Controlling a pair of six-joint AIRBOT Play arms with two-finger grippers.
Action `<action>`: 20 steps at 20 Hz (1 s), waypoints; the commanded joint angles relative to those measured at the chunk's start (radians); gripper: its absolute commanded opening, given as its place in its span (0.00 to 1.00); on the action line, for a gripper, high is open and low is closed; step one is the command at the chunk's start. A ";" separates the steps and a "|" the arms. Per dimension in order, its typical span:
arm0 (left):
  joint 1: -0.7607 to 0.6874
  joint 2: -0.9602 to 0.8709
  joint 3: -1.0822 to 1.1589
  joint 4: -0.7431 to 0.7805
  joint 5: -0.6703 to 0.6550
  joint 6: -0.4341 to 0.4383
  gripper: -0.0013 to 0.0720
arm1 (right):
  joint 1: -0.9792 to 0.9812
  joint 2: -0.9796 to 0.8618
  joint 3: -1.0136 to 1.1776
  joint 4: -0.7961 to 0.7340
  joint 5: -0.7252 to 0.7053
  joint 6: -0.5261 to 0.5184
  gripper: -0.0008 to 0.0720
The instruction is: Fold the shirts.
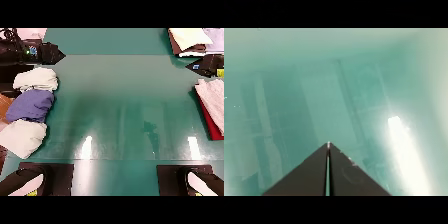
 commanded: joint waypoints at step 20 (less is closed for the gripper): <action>0.044 -0.174 0.000 0.423 0.204 -0.161 0.87 | 0.001 0.000 0.000 0.001 -0.030 0.000 0.03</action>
